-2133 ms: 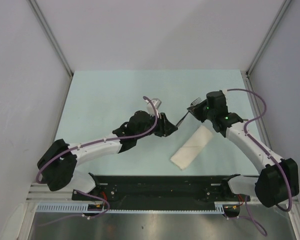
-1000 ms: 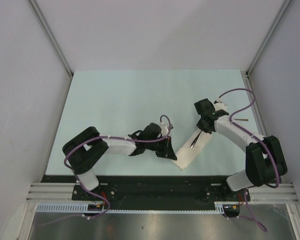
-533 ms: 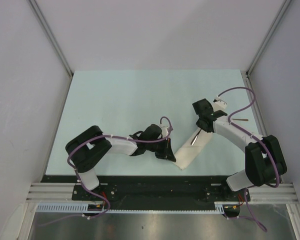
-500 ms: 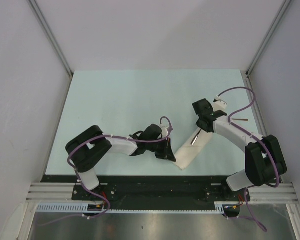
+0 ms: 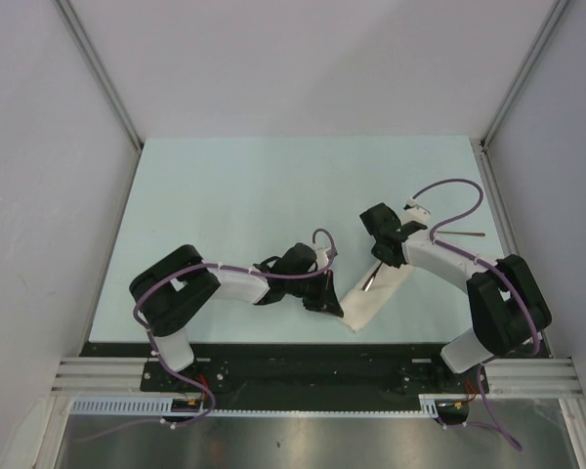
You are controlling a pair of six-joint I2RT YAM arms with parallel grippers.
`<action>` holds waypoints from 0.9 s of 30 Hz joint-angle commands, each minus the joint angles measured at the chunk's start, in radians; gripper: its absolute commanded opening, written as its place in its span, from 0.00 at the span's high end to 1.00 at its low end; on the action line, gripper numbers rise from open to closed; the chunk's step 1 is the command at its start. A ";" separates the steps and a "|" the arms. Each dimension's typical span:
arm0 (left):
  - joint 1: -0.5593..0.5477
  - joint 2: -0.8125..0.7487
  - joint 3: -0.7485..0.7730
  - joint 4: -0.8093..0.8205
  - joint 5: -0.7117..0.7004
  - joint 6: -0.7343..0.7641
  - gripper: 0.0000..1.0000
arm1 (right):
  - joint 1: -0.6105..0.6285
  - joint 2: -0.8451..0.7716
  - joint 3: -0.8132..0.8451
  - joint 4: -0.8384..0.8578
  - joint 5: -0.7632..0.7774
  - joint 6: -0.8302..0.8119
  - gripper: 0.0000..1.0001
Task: Fold the napkin into a case and place the utensils inside
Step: Insert the fork into the folded napkin.
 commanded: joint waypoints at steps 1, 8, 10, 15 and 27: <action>-0.006 0.007 0.003 0.008 0.010 -0.016 0.92 | 0.031 0.007 0.011 -0.046 0.010 0.108 1.00; -0.006 0.010 0.007 0.008 0.013 -0.018 0.92 | 0.057 0.009 0.014 -0.115 -0.041 0.220 1.00; -0.006 0.013 0.007 0.007 0.011 -0.018 0.92 | 0.063 0.006 0.014 -0.132 -0.047 0.237 1.00; -0.006 0.013 0.007 0.007 0.011 -0.019 0.92 | 0.080 -0.002 0.007 -0.158 -0.048 0.280 1.00; -0.006 0.018 0.006 0.011 0.011 -0.022 0.92 | 0.113 -0.029 0.022 -0.222 -0.070 0.318 1.00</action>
